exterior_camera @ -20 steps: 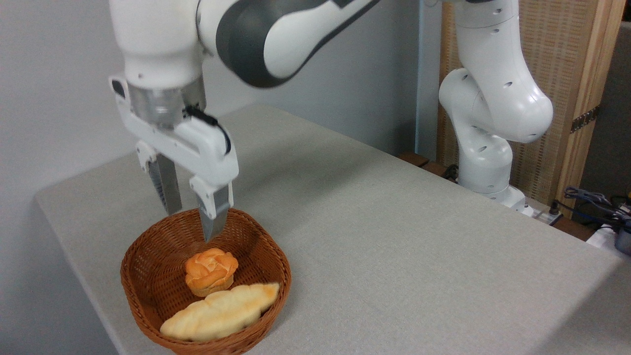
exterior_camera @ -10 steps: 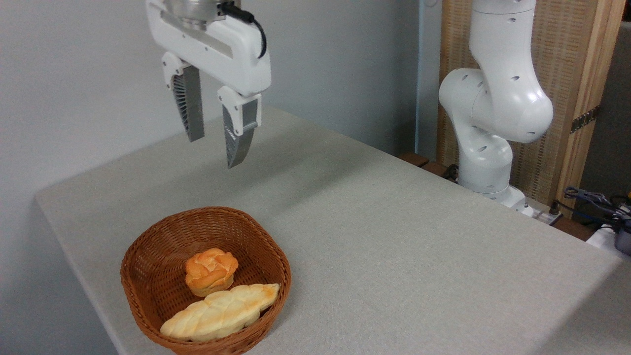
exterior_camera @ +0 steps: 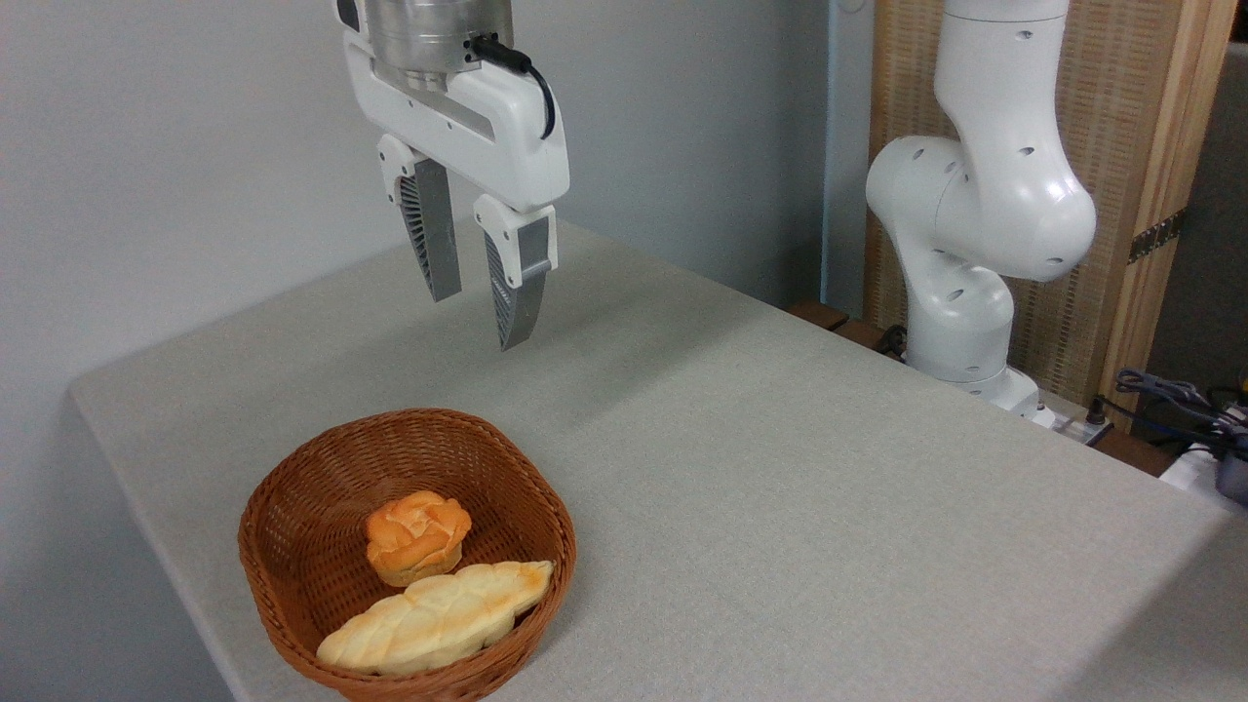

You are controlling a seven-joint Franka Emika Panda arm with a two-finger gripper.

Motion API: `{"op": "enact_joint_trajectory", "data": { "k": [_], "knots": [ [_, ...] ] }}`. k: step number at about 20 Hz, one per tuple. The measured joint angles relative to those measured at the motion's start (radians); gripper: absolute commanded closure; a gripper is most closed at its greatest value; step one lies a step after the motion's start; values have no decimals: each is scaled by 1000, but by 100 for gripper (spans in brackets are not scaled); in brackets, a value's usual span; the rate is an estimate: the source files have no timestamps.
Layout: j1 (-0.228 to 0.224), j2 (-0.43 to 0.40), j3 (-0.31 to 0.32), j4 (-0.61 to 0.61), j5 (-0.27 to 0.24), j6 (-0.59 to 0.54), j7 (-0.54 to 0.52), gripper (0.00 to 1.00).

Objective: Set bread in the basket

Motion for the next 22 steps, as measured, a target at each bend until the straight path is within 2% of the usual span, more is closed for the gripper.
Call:
{"op": "enact_joint_trajectory", "data": {
  "k": [2,6,13,22],
  "knots": [
    [4,0,-1,-1,4,-1,-2,0],
    [7,0,-12,-3,58,-19,-5,0],
    [10,-1,-18,-2,112,-28,-14,0],
    [14,-3,-17,0,119,-44,-14,0]
  ]
}}
